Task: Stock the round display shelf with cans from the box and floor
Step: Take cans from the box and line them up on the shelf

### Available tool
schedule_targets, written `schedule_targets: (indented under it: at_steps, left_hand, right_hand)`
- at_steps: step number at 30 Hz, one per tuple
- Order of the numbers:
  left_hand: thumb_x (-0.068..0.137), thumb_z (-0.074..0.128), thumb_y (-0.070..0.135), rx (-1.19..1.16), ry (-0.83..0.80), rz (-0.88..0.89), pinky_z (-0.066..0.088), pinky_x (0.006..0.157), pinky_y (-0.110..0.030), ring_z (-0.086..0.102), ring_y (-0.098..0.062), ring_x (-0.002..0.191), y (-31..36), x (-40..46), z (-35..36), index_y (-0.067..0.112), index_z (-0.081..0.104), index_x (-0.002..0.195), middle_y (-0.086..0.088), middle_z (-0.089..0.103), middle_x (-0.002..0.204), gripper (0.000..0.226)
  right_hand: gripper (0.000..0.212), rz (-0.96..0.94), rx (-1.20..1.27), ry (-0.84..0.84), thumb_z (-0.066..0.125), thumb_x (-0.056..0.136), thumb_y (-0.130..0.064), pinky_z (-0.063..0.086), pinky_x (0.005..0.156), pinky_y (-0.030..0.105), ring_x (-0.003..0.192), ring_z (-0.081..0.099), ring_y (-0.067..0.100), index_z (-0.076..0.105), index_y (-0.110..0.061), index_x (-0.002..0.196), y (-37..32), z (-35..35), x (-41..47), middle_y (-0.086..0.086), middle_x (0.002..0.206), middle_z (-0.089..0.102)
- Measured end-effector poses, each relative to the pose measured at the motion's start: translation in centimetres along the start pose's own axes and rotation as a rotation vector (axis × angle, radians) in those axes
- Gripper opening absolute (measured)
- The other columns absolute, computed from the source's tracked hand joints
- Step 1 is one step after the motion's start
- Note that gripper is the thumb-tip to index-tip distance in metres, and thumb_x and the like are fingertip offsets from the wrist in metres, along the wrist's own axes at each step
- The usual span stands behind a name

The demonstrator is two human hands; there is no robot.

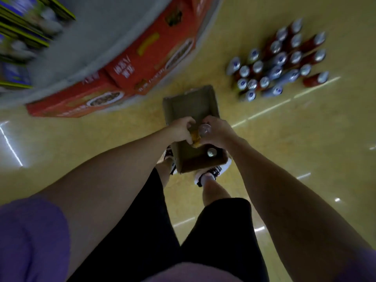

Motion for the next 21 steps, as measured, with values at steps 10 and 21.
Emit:
schedule_targets:
  at_steps: [10, 21]
  left_hand:
    - [0.066, 0.09, 0.012, -0.065, 0.232, 0.326, 0.045, 0.092, -0.034, 0.053, -0.019, 0.116, 14.8, -22.8, -10.3, 0.014, 0.042, 0.14, 0.001, 0.052, 0.13, 0.088]
    - [0.056, 0.092, 0.002, -0.049, 0.467, 0.584, 0.051, 0.076, -0.015, 0.065, 0.001, 0.087, 23.9, -40.8, -20.5, 0.025, 0.065, 0.106, 0.015, 0.071, 0.094, 0.061]
  right_hand:
    - [0.032, -0.225, -0.051, 0.223, 0.082, 0.065, -0.035, 0.047, 0.065, 0.031, 0.077, 0.058, 0.015, 0.068, -0.024, 0.091, -17.6, -20.0, -15.8, -0.005, 0.08, 0.063]
    - [0.062, -0.488, -0.007, 0.291, 0.079, 0.076, -0.05, 0.057, 0.081, 0.039, 0.094, 0.064, 0.024, 0.058, -0.015, 0.122, -31.5, -32.5, -29.3, 0.004, 0.108, 0.062]
Point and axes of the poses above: each hand's wrist, its own x-axis towards the middle knuckle, its own z-axis out of the palm, y = z × x, the point moved 7 cm from there along x, towards the middle knuckle
